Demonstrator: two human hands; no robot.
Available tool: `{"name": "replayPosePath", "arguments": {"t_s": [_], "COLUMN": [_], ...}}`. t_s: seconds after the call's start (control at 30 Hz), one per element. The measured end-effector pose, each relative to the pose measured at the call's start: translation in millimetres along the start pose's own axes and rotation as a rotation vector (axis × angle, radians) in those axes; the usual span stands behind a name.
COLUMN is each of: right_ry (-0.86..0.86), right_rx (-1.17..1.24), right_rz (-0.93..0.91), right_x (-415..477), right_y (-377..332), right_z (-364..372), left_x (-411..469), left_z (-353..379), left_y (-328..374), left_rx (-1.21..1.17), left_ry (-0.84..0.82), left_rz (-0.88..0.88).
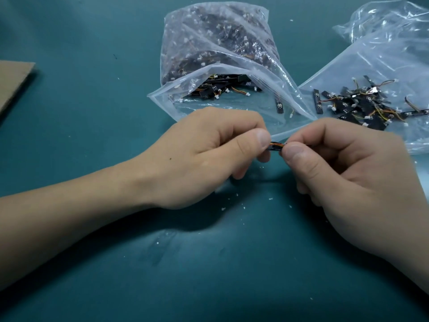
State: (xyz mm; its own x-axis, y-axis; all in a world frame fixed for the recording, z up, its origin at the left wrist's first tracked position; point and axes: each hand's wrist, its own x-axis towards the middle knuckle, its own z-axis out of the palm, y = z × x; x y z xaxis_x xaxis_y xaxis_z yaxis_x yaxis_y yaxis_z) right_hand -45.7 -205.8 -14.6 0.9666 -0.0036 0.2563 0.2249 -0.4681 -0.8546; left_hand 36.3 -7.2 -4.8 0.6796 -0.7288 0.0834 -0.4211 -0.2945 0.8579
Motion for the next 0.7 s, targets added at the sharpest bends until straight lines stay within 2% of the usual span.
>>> {"name": "replayPosePath", "arguments": {"t_s": [0.13, 0.7], "right_ry": [-0.005, -0.116], "right_rx": [-0.006, -0.004], "right_rz": [-0.008, -0.011], "right_x": [0.4, -1.2], "right_y": [0.6, 3.2], "right_z": [0.3, -2.4], "left_x": [0.4, 0.3], "left_z": [0.5, 0.3], "left_y": [-1.5, 1.1], "left_rx": [0.067, 0.084], "left_ry": [0.013, 0.061], "left_rz": [0.01, 0.012]}}
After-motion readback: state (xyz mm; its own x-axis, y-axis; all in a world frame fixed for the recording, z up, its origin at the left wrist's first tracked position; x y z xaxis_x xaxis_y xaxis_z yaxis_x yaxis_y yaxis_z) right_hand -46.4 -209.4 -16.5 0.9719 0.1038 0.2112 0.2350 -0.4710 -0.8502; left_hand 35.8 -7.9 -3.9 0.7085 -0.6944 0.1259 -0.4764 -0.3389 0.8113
